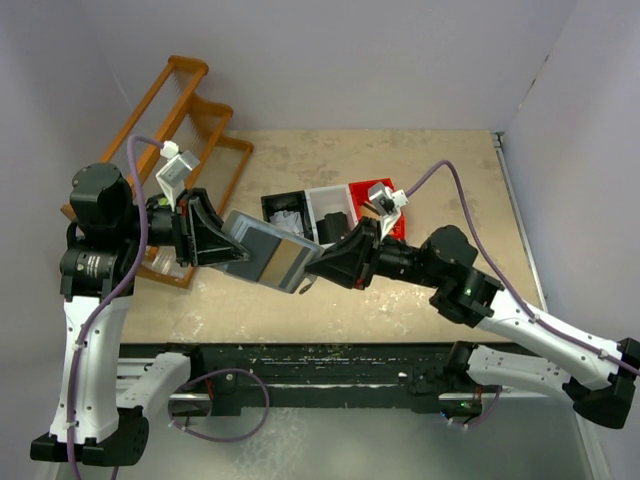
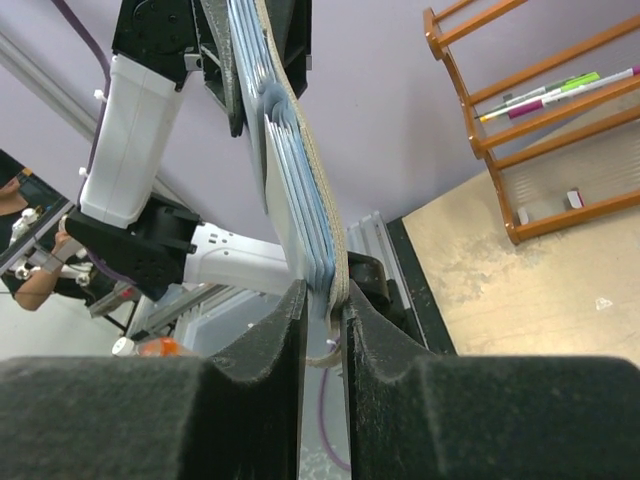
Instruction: Take the credit cards out of the card holder
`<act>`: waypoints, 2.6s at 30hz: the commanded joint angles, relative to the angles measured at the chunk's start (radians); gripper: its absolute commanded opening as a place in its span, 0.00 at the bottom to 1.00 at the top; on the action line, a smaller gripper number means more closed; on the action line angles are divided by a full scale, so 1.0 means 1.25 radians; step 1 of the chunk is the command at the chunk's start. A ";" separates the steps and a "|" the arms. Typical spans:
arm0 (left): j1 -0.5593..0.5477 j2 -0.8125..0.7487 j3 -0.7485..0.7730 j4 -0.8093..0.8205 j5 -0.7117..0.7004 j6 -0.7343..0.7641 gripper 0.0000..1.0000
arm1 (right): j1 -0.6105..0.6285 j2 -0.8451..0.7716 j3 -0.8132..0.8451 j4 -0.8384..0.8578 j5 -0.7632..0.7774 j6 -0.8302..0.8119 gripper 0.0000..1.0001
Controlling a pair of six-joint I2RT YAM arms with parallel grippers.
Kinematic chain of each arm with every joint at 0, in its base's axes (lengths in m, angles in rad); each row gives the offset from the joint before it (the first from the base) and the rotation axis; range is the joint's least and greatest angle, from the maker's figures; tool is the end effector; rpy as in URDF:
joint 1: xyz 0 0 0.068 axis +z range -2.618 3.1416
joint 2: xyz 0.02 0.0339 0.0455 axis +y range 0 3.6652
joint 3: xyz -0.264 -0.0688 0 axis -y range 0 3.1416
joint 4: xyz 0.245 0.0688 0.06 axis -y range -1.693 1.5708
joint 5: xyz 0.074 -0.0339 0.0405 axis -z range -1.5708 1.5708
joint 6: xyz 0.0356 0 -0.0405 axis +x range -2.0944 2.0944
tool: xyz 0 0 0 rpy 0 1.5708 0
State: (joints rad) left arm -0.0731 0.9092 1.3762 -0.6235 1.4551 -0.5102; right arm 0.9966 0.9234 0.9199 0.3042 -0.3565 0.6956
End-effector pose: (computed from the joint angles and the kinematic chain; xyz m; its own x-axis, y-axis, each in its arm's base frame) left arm 0.1238 -0.0445 0.4735 -0.6176 -0.0113 -0.7864 0.7854 0.0435 -0.6175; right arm 0.1028 0.1818 0.4150 -0.4968 0.3377 -0.7995 -0.8461 0.0165 0.5327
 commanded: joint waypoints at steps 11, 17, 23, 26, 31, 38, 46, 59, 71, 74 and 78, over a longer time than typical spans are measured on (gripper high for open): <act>0.001 -0.002 0.023 0.054 0.001 -0.022 0.02 | 0.006 -0.058 -0.037 0.112 -0.079 -0.021 0.20; 0.001 -0.002 0.024 0.061 -0.001 -0.031 0.02 | 0.005 -0.030 -0.016 0.065 -0.039 -0.023 0.17; 0.002 -0.004 0.029 0.063 -0.001 -0.038 0.02 | 0.006 -0.004 -0.003 0.057 -0.008 -0.022 0.12; 0.002 -0.005 0.028 0.063 -0.002 -0.039 0.02 | 0.005 0.000 0.006 0.077 0.009 -0.022 0.11; 0.001 -0.006 0.022 0.063 -0.004 -0.035 0.02 | 0.006 0.018 0.028 0.080 0.013 -0.015 0.22; 0.001 -0.005 0.015 0.049 -0.010 -0.013 0.02 | 0.006 0.040 0.028 0.104 -0.023 0.001 0.56; 0.001 -0.002 0.015 0.033 -0.020 0.007 0.02 | 0.005 0.076 0.027 0.164 -0.059 0.052 0.67; 0.001 -0.002 -0.017 -0.067 -0.068 0.134 0.04 | 0.035 0.178 0.063 0.240 -0.004 0.128 0.56; 0.001 -0.022 -0.038 -0.169 -0.193 0.378 0.64 | 0.101 0.254 0.256 -0.216 0.360 0.113 0.00; 0.001 -0.050 -0.072 -0.140 -0.178 0.391 0.74 | 0.133 0.288 0.313 -0.278 0.438 0.115 0.00; 0.001 -0.065 -0.087 -0.147 -0.194 0.432 0.75 | 0.171 0.368 0.442 -0.419 0.562 0.133 0.00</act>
State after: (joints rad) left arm -0.0715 0.8536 1.2739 -0.8265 1.2098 -0.0589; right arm 1.1698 1.3251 1.3033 -0.0692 0.1234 0.8391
